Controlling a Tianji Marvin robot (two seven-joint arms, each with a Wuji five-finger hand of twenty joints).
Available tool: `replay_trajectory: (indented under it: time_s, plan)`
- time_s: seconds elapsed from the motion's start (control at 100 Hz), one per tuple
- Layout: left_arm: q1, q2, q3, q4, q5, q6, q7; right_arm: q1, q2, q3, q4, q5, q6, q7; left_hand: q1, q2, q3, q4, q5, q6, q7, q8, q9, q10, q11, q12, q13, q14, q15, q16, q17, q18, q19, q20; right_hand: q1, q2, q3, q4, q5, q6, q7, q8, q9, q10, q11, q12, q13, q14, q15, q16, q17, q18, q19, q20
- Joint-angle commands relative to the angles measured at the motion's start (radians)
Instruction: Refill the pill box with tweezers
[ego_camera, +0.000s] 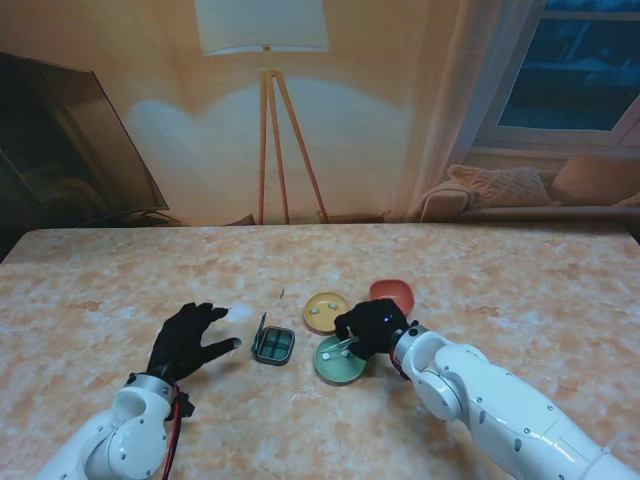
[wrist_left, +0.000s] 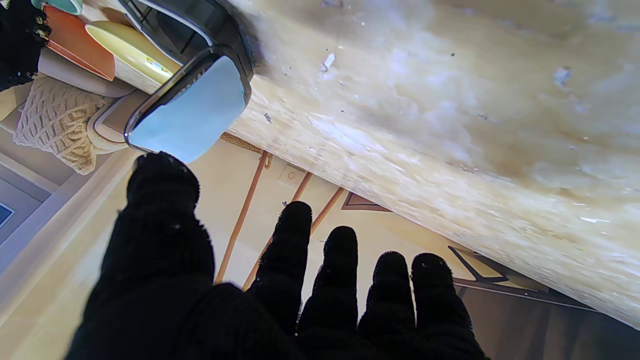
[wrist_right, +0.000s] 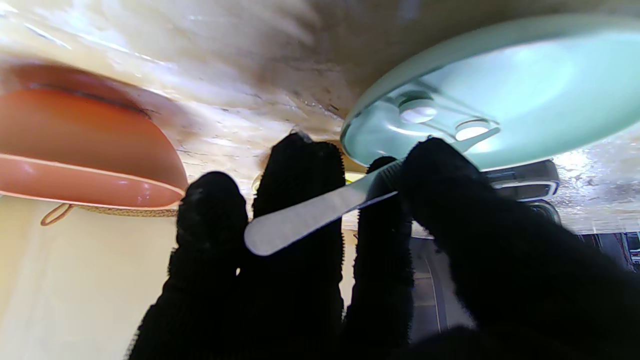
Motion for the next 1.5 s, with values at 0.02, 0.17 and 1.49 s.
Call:
replay_trajectory:
  time_s: [0.02, 0.17, 1.49]
  plan:
    - [0.004, -0.005, 0.001, 0.004, -0.003, -0.002, -0.007, -0.003, -0.005, -0.002, -0.004, -0.006, 0.002, 0.027, 0.014, 0.035, -0.02, 0.024, 0.02, -0.004, -0.004, 0.005, 0.016, -0.005, 0.005, 0.013, -0.015, -0.003, 0.019, 0.006, -0.01, -0.03, 0.006, 0.008, 0.017, -0.033, 0.025, -0.01, 0.019, -0.024, 0.033, 0.007, 0.024, 0.043, 0.013, 0.04, 0.009, -0.036, 0.013, 0.028, 0.005, -0.046, 0.028, 0.015]
    - [0.002, -0.005, 0.002, 0.009, -0.004, -0.005, -0.004, -0.002, -0.001, 0.003, -0.005, -0.01, 0.004, 0.043, 0.014, 0.034, -0.02, 0.024, 0.019, -0.003, -0.005, 0.005, 0.014, -0.005, 0.004, 0.013, -0.015, -0.004, 0.02, 0.006, -0.01, -0.03, 0.007, 0.009, 0.014, -0.033, 0.023, -0.011, 0.016, -0.022, 0.038, -0.001, 0.021, 0.043, 0.013, 0.039, 0.007, -0.036, 0.015, 0.03, 0.004, -0.046, 0.032, 0.015]
    - [0.001, -0.006, -0.002, 0.016, -0.002, -0.008, 0.005, -0.055, -0.002, 0.077, -0.042, -0.018, -0.023, 0.008, 0.015, 0.035, -0.02, 0.023, 0.017, -0.002, -0.009, 0.002, 0.013, -0.009, 0.005, 0.014, -0.014, -0.009, 0.019, 0.006, -0.011, -0.032, 0.009, 0.008, 0.057, 0.013, 0.03, 0.005, 0.197, -0.119, 0.14, -0.001, 0.169, 0.031, 0.102, 0.023, 0.12, -0.076, 0.106, 0.074, 0.083, -0.062, 0.12, 0.046]
